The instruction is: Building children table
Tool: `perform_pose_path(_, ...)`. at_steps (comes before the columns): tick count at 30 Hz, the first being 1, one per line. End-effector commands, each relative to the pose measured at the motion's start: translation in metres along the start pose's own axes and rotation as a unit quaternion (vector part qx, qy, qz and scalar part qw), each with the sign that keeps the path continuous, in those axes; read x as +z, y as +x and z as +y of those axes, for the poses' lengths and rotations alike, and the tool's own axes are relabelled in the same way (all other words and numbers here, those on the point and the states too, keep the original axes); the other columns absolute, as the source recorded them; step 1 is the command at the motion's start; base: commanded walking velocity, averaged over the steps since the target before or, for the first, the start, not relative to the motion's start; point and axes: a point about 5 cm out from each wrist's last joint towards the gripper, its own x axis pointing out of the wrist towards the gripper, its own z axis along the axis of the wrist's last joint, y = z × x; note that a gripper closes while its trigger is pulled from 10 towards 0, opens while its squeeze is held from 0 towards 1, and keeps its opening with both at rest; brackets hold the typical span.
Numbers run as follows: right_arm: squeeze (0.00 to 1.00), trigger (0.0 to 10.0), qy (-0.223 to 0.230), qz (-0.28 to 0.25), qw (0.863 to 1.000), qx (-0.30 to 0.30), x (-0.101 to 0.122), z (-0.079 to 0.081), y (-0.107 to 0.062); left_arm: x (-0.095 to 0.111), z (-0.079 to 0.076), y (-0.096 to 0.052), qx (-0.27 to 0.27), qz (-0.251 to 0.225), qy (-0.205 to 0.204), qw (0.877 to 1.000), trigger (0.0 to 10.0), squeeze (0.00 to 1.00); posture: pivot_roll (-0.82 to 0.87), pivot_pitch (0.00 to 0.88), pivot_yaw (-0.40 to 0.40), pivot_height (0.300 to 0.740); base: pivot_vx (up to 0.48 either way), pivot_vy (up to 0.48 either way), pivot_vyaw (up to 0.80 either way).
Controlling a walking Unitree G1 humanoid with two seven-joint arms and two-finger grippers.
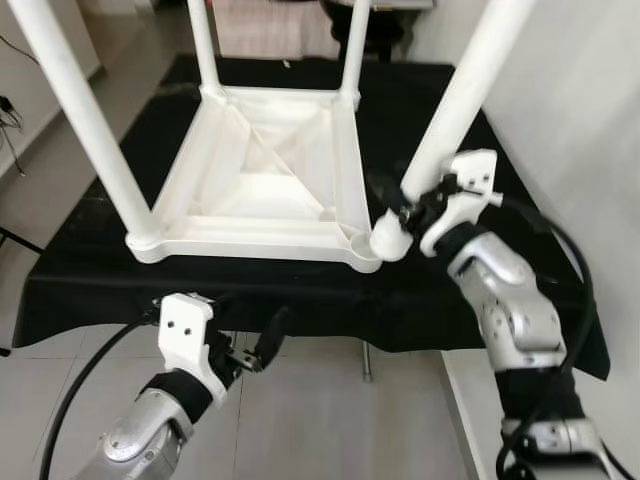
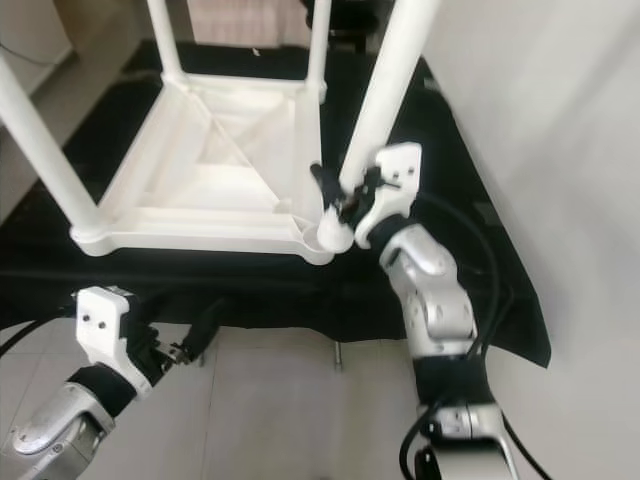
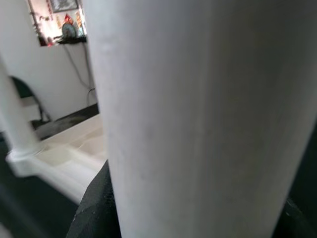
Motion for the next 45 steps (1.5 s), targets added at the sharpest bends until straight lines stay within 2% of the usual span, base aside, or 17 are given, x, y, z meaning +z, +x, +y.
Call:
perform_pose_path(1,0.0,10.0,0.006,0.002,1.0,-0.003,0.002,0.002,-0.003,-0.002,0.0,-0.002,-0.001,-0.002,-0.013,1.0,10.0,0.0,0.01,0.07,-0.061,0.74,0.334,0.0,-0.8)
perform_pose_path(8,0.0,10.0,0.012,0.005,1.0,-0.009,0.002,0.003,-0.004,-0.008,-0.005,0.0,-0.004,-0.005,-0.017,1.0,10.0,0.0,0.01,0.05,-0.06,0.74,0.343,0.0,0.0)
perform_pose_path(14,0.0,10.0,-0.036,0.002,0.997,0.063,0.008,0.013,-0.006,-0.011,-0.008,0.005,-0.005,-0.008,-0.017,1.0,10.0,0.0,0.01,0.045,-0.061,0.74,0.342,0.0,0.53)
perform_pose_path(17,0.0,10.0,-0.012,-0.003,0.998,0.062,0.008,0.015,-0.007,-0.01,-0.008,0.004,-0.004,-0.01,-0.017,1.0,10.0,0.0,0.02,0.046,-0.061,0.74,0.344,0.0,0.53)
perform_pose_path(19,0.0,10.0,-0.026,0.004,0.998,0.061,0.007,0.014,-0.007,-0.011,-0.008,0.003,-0.004,-0.01,-0.017,1.0,10.0,0.0,0.02,0.046,-0.061,0.74,0.341,0.0,0.0)
perform_pose_path(20,0.0,10.0,-0.018,-0.008,0.998,0.059,0.01,0.014,-0.007,-0.011,-0.008,0.003,-0.005,-0.009,-0.017,1.0,10.0,0.0,0.02,0.047,-0.06,0.74,0.337,0.0,0.8)
perform_pose_path(25,0.0,10.0,-0.027,0.004,0.999,0.041,0.007,0.011,-0.006,-0.012,-0.01,0.002,-0.011,-0.006,-0.013,1.0,10.0,0.0,0.02,0.049,-0.059,0.74,0.341,0.0,0.32)
perform_pose_path(26,0.0,10.0,-0.011,0.003,0.999,0.042,0.006,0.011,-0.007,-0.013,-0.011,0.002,-0.017,-0.004,-0.008,1.0,10.0,0.0,0.02,0.052,-0.058,0.74,0.341,0.0,0.0)
perform_pose_path(30,0.0,10.0,0.002,0.0,0.999,0.047,0.005,0.011,-0.008,-0.013,-0.014,0.002,-0.025,-0.001,-0.001,1.0,10.0,0.0,0.02,0.052,-0.057,0.74,0.342,0.0,0.0)
perform_pose_path(34,0.0,10.0,0.007,0.001,0.999,0.054,0.005,0.01,-0.009,-0.018,-0.018,0.002,-0.037,0.025,0.023,0.999,10.0,0.0,0.02,0.054,-0.057,0.74,0.0,0.0,0.0)
perform_pose_path(37,0.0,10.0,0.012,0.007,0.995,0.104,0.005,0.015,-0.013,-0.022,-0.028,-0.002,-0.076,0.048,0.04,0.995,10.0,0.0,0.02,0.064,-0.055,0.74,0.0,-0.345,0.0)
perform_pose_path(39,0.0,10.0,0.012,0.007,0.995,0.104,0.005,0.015,-0.013,-0.022,-0.028,-0.002,-0.076,0.048,0.04,0.995,10.0,0.0,0.02,0.064,-0.055,0.74,0.0,-0.48,0.0)
perform_pose_path(40,0.0,10.0,0.015,0.013,0.989,0.146,0.005,0.018,-0.018,-0.023,-0.037,-0.006,-0.108,0.055,0.031,0.992,10.0,0.0,0.02,0.072,-0.056,0.74,0.0,-0.48,0.0)
perform_pose_path(41,0.0,10.0,0.015,0.013,0.989,0.146,0.005,0.018,-0.018,-0.023,-0.037,-0.006,-0.108,0.055,0.031,0.992,10.0,0.0,0.02,0.072,-0.056,0.74,0.0,-0.48,0.0)
perform_pose_path(42,0.0,10.0,0.012,0.021,0.98,0.2,0.006,0.02,-0.025,-0.025,-0.048,-0.012,-0.148,0.067,0.026,0.986,10.0,0.0,0.02,0.08,-0.054,0.74,0.0,-0.48,0.0)
perform_pose_path(43,0.0,10.0,0.012,0.021,0.98,0.2,0.006,0.02,-0.025,-0.025,-0.048,-0.012,-0.148,0.067,0.026,0.986,10.0,0.0,0.02,0.08,-0.054,0.74,0.0,-0.48,0.0)
perform_pose_path(45,0.0,10.0,0.013,0.035,0.959,0.28,0.008,0.022,-0.035,-0.028,-0.061,-0.02,-0.201,0.086,0.009,0.976,10.0,0.0,0.02,0.086,-0.058,0.74,0.0,-0.48,0.0)
